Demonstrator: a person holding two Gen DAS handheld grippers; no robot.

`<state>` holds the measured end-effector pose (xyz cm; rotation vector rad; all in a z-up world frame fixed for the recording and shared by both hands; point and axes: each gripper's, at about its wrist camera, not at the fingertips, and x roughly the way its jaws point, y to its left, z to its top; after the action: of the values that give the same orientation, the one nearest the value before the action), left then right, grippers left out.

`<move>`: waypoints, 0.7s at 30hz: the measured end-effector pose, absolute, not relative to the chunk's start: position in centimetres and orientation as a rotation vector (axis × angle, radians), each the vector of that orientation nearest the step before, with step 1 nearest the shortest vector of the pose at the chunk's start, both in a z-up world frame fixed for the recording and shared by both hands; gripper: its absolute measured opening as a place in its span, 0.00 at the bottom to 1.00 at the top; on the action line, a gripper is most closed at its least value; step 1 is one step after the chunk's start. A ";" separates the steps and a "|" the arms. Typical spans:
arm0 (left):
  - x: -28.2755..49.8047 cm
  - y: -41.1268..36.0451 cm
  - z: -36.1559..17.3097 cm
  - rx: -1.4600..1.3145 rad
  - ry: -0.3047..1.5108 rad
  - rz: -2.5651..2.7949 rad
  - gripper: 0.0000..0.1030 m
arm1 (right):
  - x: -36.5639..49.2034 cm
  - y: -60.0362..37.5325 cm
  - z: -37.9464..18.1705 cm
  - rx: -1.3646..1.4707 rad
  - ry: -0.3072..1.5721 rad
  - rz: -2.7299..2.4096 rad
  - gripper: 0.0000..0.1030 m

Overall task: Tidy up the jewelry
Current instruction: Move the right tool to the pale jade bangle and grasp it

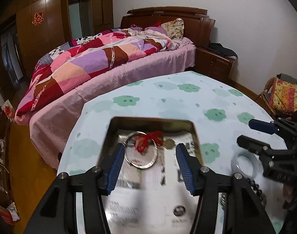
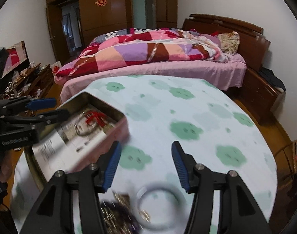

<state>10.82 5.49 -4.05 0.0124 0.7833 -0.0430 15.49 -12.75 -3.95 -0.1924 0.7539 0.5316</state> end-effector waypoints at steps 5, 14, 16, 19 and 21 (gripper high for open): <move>8.5 3.8 -4.3 0.018 0.779 -0.059 0.54 | 13.7 -16.0 -4.2 -0.150 0.760 0.495 0.56; 5.8 1.2 -4.8 0.046 0.765 -0.065 0.54 | 12.4 -19.7 -6.0 -0.088 0.797 0.420 0.57; 5.3 0.7 -5.1 0.042 0.773 -0.076 0.54 | 12.2 -20.1 -6.4 -0.080 0.806 0.409 0.57; 4.7 0.2 -5.5 0.037 0.784 -0.090 0.54 | 11.9 -20.4 -6.9 -0.080 0.815 0.408 0.57; 4.5 -0.4 -5.8 0.044 0.789 -0.103 0.54 | 11.8 -20.3 -7.1 -0.084 0.822 0.411 0.57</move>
<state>4.47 -0.39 -5.81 0.0438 0.7892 -0.1032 11.83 -20.26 -7.14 -0.0844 0.8221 0.4111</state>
